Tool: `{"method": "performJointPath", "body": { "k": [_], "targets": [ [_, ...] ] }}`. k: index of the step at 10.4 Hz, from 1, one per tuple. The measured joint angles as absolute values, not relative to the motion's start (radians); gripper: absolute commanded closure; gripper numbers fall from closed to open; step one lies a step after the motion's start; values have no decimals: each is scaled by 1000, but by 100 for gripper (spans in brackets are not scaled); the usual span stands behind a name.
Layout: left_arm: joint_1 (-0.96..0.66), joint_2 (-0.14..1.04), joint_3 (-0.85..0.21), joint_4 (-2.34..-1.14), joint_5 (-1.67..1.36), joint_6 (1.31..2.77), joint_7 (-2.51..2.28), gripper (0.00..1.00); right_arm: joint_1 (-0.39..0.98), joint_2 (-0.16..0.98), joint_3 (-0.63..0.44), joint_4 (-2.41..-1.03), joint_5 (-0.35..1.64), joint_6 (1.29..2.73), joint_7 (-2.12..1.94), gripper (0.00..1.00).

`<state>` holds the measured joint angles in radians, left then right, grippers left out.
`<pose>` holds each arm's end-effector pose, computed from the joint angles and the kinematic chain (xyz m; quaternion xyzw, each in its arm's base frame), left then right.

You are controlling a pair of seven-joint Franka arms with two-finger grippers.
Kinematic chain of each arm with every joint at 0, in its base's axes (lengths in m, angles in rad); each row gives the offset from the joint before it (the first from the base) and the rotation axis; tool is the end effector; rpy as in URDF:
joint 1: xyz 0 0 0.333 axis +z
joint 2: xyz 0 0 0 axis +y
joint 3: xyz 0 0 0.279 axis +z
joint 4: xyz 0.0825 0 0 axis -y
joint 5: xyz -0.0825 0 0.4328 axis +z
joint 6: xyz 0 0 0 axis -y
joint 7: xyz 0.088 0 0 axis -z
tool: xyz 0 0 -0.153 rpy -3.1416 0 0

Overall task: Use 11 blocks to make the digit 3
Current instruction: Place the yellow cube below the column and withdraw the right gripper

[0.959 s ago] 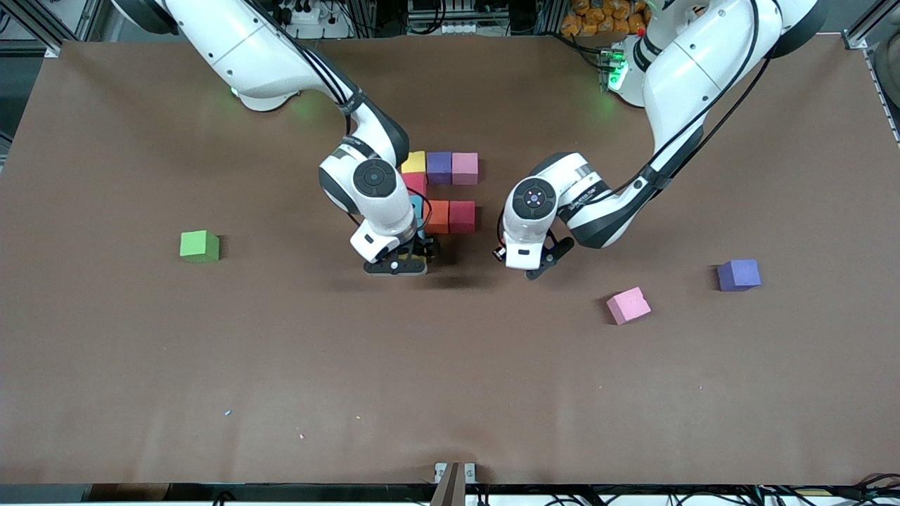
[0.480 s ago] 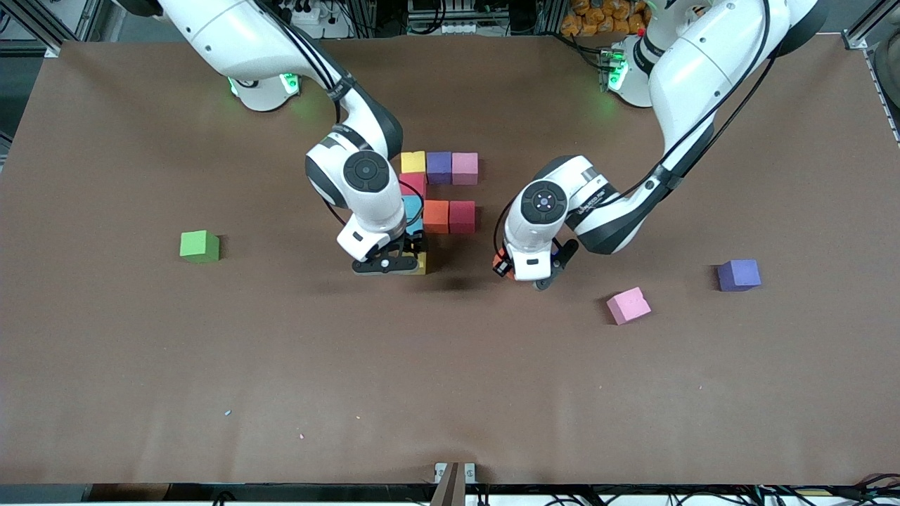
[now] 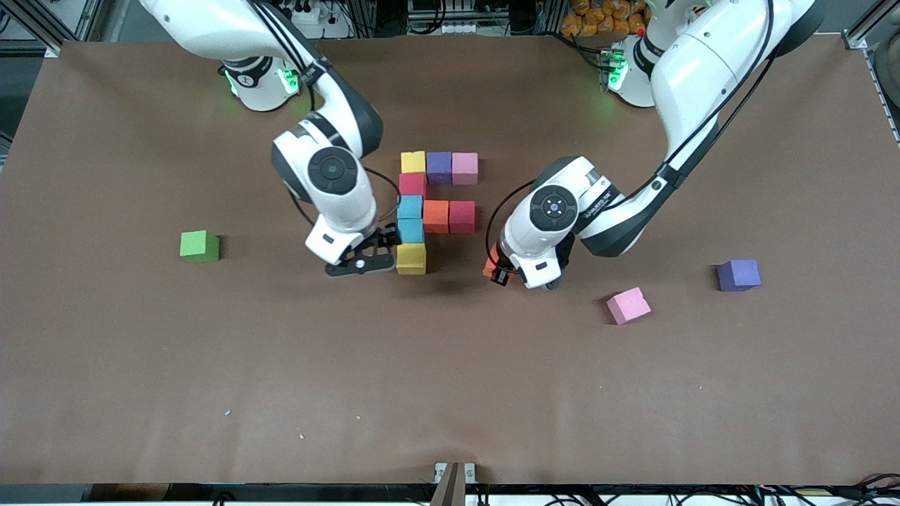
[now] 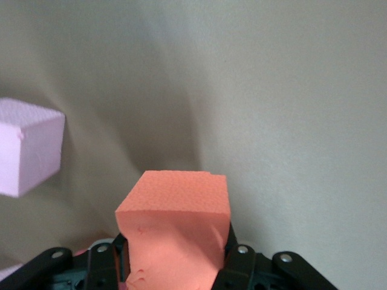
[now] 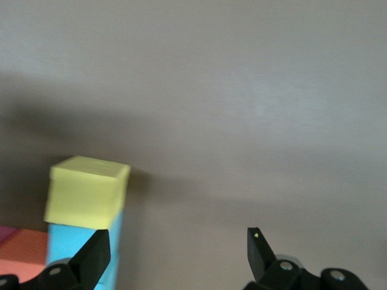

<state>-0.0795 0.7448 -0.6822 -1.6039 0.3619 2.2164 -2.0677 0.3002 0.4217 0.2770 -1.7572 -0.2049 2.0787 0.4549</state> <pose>0.5517 -0.4536 0.1695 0.8130 0.5770 -0.0692 0.0363 0.5703 0.3455 0.2229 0.9932 0.1052 -0.0196 0.0466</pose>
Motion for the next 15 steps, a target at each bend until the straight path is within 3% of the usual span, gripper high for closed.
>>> {"method": "performJointPath", "body": {
  "k": [3, 6, 15],
  "targets": [
    [-242, 780, -562, -1515, 358, 2217, -2211, 91, 274, 355, 171, -1701, -125, 1887, 260, 0],
    [-338, 825, -507, -1449, 357, 2220, -2349, 91, 260, 318, 48, -1607, -89, 1756, 195, 0],
    [-461, 877, -450, -1404, 356, 2251, -2602, 91, 130, 143, -15, -1578, -15, 1625, 78, 0]
  ]
}}
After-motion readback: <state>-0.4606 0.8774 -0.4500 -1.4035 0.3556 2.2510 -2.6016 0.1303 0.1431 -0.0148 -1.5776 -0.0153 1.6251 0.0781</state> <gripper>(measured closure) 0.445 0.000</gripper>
